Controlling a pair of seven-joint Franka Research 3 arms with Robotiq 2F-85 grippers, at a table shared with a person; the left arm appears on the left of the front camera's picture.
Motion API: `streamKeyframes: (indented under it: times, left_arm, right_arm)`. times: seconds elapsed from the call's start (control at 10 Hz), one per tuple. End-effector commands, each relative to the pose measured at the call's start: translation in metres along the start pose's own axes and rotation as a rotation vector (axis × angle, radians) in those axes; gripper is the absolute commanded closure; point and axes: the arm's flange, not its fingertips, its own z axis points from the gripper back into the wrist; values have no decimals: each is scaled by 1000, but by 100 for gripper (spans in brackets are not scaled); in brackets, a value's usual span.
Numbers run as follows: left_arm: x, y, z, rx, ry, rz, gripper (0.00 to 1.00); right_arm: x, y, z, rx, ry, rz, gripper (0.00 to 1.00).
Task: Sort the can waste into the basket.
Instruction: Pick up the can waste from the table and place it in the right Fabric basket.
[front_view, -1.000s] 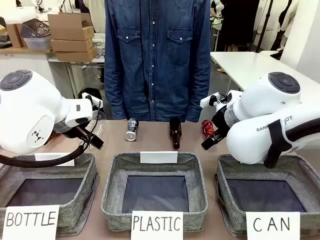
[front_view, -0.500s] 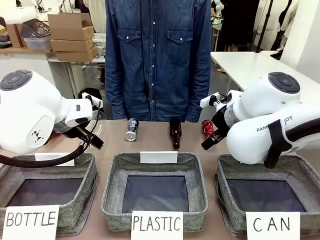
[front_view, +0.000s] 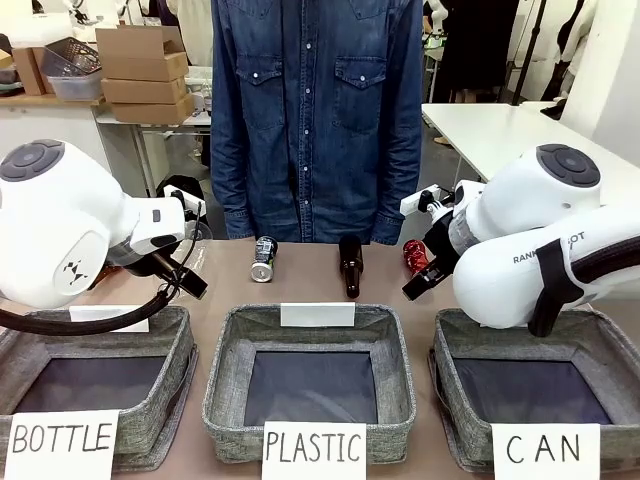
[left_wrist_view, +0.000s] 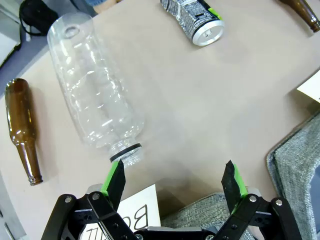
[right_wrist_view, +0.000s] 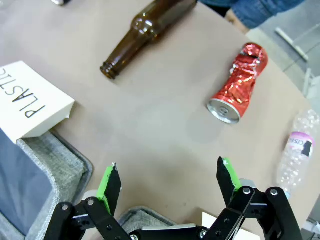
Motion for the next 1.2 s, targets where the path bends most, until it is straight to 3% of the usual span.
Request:
streamKeyframes:
  times: [0.0, 0.6, 0.7, 0.9, 1.0, 1.1]
  left_arm:
    - [0, 0, 0, 0, 0, -1, 0]
    - [0, 0, 0, 0, 0, 0, 0]
    - [-6, -1, 26, -114, -20, 1, 0]
    - [-37, -6, 108, -177, 8, -125, 0]
    - [-58, -5, 144, -187, -69, -181, 0]
    - [-75, -6, 164, -114, -82, -182, 0]
  right_arm:
    - [0, 0, 0, 0, 0, 0, 0]
    - [0, 0, 0, 0, 0, 0, 0]
    - [1, 3, 23, 29, 13, -25, 0]
    - [1, 13, 94, 64, 27, -141, 0]
    - [-3, 18, 124, 37, 14, -182, 0]
    - [-7, 25, 147, 54, -45, -162, 0]
